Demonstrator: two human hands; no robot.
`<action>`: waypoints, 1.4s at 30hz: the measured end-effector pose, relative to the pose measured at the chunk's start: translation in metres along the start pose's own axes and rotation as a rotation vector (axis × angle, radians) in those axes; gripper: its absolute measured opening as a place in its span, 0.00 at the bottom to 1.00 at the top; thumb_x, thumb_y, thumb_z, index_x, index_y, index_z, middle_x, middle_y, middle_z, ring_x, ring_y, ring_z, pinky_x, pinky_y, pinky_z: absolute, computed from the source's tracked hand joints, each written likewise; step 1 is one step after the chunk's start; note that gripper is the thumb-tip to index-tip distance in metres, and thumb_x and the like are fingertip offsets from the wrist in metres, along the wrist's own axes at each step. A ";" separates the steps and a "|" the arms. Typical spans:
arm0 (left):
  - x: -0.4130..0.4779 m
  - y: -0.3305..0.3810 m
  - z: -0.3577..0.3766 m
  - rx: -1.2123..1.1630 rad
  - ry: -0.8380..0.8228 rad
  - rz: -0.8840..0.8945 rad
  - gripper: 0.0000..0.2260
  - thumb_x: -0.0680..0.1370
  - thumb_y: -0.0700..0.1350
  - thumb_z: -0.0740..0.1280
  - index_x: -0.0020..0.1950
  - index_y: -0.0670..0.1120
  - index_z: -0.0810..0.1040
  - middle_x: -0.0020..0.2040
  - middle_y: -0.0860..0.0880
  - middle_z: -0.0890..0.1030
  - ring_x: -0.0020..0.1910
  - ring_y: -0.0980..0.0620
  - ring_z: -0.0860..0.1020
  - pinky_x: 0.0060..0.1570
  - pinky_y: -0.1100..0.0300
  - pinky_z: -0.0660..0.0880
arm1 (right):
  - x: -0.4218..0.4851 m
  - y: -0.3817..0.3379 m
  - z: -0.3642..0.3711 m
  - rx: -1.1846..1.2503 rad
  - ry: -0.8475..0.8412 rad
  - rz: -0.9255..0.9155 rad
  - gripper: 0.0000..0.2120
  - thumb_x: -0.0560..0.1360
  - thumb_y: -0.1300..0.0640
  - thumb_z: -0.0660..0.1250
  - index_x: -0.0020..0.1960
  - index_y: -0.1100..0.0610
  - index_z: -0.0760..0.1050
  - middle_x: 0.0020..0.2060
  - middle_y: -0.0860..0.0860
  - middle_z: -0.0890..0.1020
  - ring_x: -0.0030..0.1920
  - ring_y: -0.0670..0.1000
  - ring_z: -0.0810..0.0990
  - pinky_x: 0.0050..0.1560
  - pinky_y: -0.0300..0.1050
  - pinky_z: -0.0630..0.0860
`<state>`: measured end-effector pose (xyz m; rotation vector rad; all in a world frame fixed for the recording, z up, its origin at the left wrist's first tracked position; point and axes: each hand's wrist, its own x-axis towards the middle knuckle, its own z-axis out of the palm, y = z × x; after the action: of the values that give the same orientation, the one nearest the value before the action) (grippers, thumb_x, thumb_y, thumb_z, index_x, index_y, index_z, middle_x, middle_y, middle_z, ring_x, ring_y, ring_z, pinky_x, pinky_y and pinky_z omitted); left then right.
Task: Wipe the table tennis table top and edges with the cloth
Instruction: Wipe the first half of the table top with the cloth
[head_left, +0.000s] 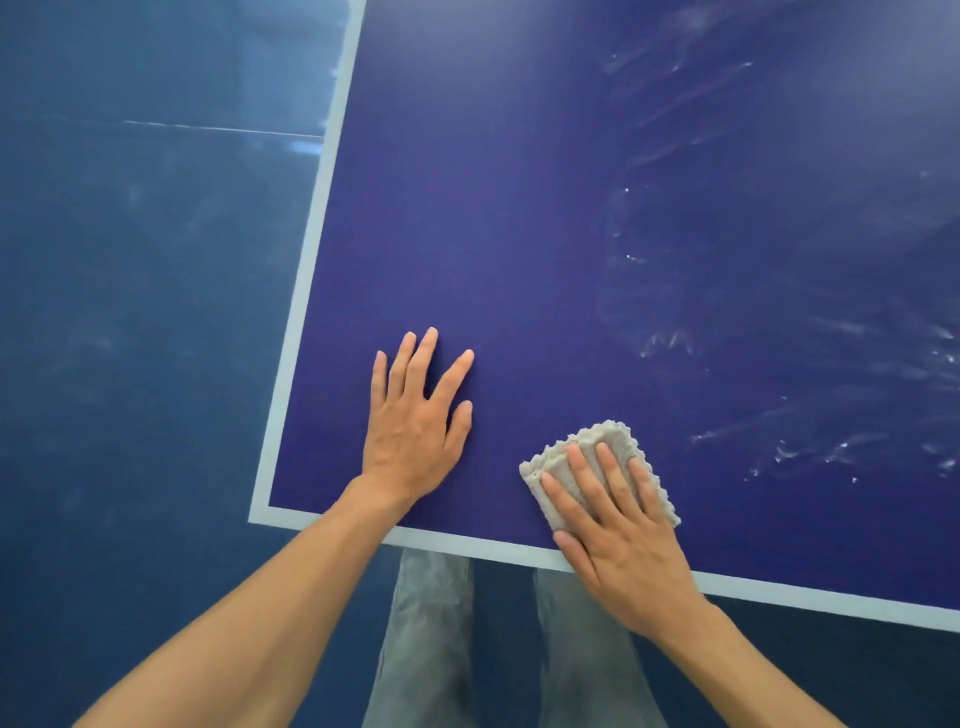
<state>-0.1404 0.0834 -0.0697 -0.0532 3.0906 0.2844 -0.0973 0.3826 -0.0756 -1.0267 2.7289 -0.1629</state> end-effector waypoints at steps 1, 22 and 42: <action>0.009 0.010 0.001 -0.001 -0.016 -0.022 0.25 0.84 0.55 0.55 0.81 0.53 0.66 0.83 0.43 0.59 0.83 0.40 0.55 0.80 0.37 0.51 | -0.013 0.016 -0.002 -0.012 -0.011 0.006 0.28 0.87 0.44 0.50 0.85 0.50 0.54 0.84 0.55 0.54 0.84 0.62 0.52 0.79 0.69 0.56; 0.025 0.046 0.014 -0.018 -0.008 -0.267 0.28 0.82 0.57 0.53 0.82 0.52 0.60 0.84 0.49 0.56 0.84 0.46 0.52 0.81 0.42 0.49 | 0.096 0.070 -0.026 0.070 0.057 0.178 0.30 0.87 0.44 0.50 0.86 0.51 0.51 0.85 0.57 0.49 0.84 0.61 0.46 0.82 0.65 0.49; 0.026 0.045 0.011 0.015 -0.008 -0.243 0.28 0.81 0.56 0.55 0.80 0.48 0.66 0.82 0.44 0.62 0.82 0.41 0.58 0.79 0.37 0.53 | 0.155 0.168 -0.069 0.068 -0.040 0.526 0.30 0.87 0.43 0.45 0.85 0.45 0.37 0.85 0.52 0.39 0.84 0.56 0.36 0.82 0.62 0.37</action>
<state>-0.1674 0.1293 -0.0731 -0.4219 3.0347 0.2505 -0.3347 0.4077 -0.0652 -0.2676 2.8223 -0.1409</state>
